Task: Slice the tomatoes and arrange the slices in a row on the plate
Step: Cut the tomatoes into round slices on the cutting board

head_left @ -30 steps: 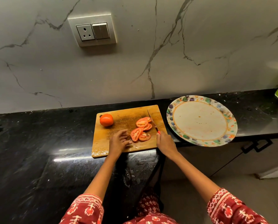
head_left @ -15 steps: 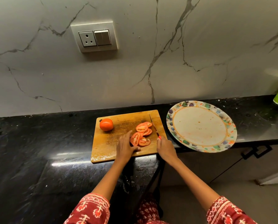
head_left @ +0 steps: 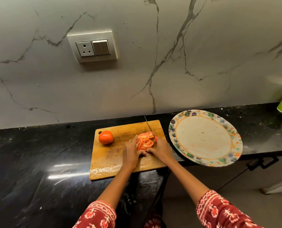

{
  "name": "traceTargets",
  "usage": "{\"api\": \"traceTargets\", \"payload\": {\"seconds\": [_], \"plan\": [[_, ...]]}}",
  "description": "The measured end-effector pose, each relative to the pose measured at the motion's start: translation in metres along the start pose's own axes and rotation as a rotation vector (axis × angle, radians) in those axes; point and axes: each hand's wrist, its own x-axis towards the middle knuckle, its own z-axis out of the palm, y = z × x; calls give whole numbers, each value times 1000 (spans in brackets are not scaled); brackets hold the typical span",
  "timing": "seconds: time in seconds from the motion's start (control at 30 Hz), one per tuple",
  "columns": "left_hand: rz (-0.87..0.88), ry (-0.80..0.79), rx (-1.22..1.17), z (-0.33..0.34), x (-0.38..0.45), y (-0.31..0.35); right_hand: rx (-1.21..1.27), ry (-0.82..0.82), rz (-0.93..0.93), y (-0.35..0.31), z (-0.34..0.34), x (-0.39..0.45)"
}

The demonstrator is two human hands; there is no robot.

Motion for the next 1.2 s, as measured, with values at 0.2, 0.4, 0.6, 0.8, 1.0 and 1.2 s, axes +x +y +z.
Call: {"api": "traceTargets", "payload": {"seconds": [0.2, 0.4, 0.6, 0.8, 1.0, 1.2], "plan": [[18, -19, 9, 0, 31, 0, -25, 22, -7, -7, -5, 28], [15, -45, -31, -1, 57, 3, -44, 36, 5, -16, -17, 50], [4, -55, -138, -12, 44, -14, -103, -5, -34, -10, -23, 47], [78, 0, -99, -27, 19, -42, -67, 59, -157, -16, -11, 30], [48, 253, -44, -63, 24, -54, -59, 61, -219, -33, 2, 27], [-225, 76, 57, -82, 48, -75, -23, 57, -245, -40, 6, 31]]}}
